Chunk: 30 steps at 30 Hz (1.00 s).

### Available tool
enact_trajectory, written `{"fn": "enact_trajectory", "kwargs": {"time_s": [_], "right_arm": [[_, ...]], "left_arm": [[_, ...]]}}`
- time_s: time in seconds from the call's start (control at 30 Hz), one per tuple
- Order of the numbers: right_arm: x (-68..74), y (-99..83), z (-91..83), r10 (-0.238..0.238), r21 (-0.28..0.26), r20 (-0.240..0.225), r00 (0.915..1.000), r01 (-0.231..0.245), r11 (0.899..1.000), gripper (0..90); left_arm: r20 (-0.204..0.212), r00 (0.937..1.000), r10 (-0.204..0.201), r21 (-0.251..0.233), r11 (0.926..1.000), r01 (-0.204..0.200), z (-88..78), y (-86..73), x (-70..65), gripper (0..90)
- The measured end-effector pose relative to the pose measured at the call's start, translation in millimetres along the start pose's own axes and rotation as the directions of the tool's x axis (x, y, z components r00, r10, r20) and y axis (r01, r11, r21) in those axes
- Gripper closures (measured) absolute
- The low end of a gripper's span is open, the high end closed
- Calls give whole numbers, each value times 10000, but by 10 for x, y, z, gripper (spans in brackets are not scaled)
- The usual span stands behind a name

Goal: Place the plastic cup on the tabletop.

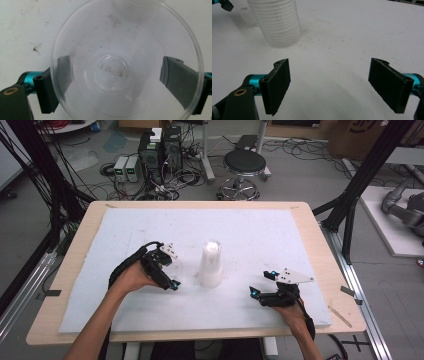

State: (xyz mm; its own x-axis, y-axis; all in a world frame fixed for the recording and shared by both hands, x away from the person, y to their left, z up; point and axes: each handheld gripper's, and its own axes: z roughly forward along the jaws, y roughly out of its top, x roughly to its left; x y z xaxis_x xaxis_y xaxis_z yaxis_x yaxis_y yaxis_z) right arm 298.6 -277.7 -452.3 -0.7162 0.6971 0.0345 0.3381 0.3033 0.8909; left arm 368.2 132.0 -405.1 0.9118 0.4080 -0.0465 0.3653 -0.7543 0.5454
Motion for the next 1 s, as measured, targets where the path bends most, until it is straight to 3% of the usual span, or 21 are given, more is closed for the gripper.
{"fn": "enact_trajectory", "kwargs": {"time_s": [0.23, 0.37, 0.6, 0.73, 0.8, 0.83, 1.0], "right_arm": [[0, 0, 0, -10, 1, 4, 10000, 10, 10000, 176], [-2, 1, 4, -55, 21, 28, 10000, 55, 10000, 176], [-1, -1, 2, -8, 1, -7, 10000, 8, 10000, 176], [-2, -2, -2, -5, -19, 39, 10000, 5, 10000, 175], [-3, -5, -5, -56, -112, 109, 9999, 57, 9999, 175], [2, -6, -8, -32, -131, 105, 9999, 33, 9999, 175], [9, -8, -14, 10, -164, 231, 9997, -6, 9999, 175]], "left_arm": [[-11, 10000, -39, -82, 10000, 39, -15, -20, 3, 74], [-132, 9997, -190, -437, 9989, 184, -68, -67, -2, 17], [-66, 9993, -376, -672, 9970, 371, -180, -244, -4, 17], [-232, 9977, -636, -1122, 9918, 606, -238, -388, -23, 17], [-380, 9965, -746, -1647, 9840, 674, -286, -478, -35, 17], [-488, 9936, -1018, -2010, 9754, 901, -307, -525, -49, 17], [-752, 9889, -1283, -3132, 9445, 987, -406, -771, -109, 17]]}}
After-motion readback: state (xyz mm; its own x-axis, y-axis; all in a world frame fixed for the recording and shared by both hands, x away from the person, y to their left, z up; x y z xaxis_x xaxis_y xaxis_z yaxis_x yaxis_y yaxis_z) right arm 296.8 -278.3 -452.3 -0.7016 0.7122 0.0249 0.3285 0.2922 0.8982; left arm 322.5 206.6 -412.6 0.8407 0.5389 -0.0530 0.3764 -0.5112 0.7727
